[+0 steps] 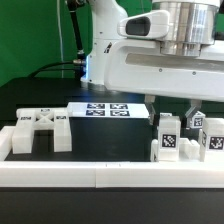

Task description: Assemble chair

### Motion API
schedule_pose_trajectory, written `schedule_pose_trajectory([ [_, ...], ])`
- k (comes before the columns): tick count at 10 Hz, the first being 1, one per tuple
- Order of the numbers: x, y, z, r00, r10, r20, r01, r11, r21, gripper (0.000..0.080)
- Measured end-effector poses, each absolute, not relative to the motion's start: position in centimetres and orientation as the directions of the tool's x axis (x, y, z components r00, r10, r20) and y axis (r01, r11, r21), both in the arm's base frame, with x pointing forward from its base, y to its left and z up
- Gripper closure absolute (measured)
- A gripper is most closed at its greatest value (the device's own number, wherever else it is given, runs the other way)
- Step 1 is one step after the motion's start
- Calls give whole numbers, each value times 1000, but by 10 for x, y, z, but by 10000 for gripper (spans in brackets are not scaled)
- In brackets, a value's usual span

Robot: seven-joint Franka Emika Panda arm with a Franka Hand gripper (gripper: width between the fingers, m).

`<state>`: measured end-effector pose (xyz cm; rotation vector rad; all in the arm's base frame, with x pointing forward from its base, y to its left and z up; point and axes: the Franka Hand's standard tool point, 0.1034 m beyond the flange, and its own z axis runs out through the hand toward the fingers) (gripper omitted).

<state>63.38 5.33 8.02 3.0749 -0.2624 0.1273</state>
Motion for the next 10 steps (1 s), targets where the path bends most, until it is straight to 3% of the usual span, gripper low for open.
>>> schedule_pose_trajectory([
  [5,633,53,80,873,-479,94,-483,-876,16,508],
  [10,633,55,80,618,-781,90,-783,-622,-20,508],
])
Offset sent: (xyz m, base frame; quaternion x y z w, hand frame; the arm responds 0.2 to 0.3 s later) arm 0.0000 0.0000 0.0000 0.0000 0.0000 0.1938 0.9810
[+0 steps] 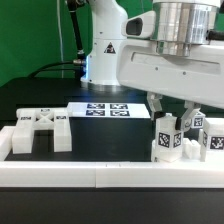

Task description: Assemble chair

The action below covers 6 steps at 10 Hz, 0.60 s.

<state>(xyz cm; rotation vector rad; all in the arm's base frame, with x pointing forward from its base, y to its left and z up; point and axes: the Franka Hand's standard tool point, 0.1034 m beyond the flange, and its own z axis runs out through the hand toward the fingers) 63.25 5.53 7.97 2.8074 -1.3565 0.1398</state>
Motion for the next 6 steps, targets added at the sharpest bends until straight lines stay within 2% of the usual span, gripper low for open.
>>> schedule_pose_trajectory([
  [3,632,59,80,397,-914,81,-915,-401,-44,508],
  [6,632,63,80,109,-993,49,-991,-113,-71,508],
])
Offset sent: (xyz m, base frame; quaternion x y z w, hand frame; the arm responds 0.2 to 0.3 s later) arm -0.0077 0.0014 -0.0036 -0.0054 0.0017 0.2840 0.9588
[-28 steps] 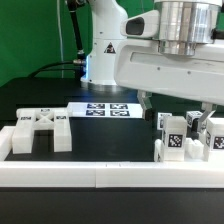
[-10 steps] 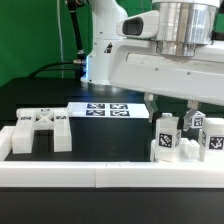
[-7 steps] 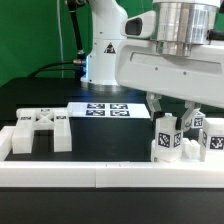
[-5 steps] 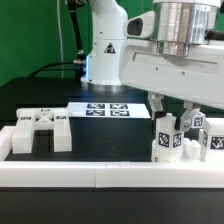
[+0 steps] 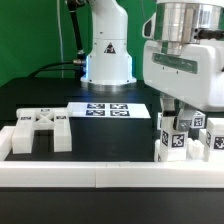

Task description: Assemble chair

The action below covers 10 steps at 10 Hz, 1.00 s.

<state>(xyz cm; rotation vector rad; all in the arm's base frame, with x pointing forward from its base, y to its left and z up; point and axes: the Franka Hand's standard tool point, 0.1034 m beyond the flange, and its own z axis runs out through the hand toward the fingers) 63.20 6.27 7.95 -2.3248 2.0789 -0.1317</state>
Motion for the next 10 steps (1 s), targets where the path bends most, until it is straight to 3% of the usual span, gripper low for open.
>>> schedule_pose_trajectory([
  [5,632,63,80,-189,-982,9,-979,188,-83,508],
  [7,632,63,80,-142,-990,12,-987,141,-82,508],
  [8,632,64,79,-138,-990,11,-987,137,-81,314],
  [9,632,63,80,-88,-996,14,-994,87,-72,205],
  [10,632,63,80,20,-1000,22,-998,-22,-65,205],
])
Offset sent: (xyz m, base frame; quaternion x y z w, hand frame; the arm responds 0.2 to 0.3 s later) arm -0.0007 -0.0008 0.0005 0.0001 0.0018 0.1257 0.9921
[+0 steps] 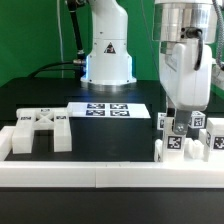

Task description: Assemble chair

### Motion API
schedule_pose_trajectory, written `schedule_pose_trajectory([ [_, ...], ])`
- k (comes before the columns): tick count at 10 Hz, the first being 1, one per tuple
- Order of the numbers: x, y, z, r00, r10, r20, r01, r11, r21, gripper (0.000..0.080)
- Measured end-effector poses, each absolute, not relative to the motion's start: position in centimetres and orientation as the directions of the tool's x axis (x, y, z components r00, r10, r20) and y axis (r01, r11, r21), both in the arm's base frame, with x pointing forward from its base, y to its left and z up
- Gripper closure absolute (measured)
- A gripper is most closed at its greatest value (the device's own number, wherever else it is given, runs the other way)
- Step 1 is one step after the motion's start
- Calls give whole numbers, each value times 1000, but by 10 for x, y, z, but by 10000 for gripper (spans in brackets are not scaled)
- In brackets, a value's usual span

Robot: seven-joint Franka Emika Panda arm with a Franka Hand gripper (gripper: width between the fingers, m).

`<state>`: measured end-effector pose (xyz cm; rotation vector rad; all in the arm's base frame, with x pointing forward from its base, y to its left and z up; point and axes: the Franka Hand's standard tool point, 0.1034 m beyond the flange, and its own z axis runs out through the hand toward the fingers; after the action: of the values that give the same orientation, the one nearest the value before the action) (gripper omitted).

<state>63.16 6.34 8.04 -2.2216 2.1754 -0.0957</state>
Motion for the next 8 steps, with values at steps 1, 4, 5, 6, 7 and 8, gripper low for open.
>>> schedule_pose_trajectory([
  [1,631,64,80,150,-988,38,-987,-152,-56,161],
  [4,631,63,79,409,-911,52,-910,-411,-43,153],
  [5,631,62,79,495,-867,56,-867,-497,-37,151],
  [6,631,62,79,560,-826,58,-826,-563,-32,151],
  [7,631,62,79,607,-792,60,-792,-609,-29,151],
  [8,631,62,79,676,-734,63,-734,-679,-22,151],
])
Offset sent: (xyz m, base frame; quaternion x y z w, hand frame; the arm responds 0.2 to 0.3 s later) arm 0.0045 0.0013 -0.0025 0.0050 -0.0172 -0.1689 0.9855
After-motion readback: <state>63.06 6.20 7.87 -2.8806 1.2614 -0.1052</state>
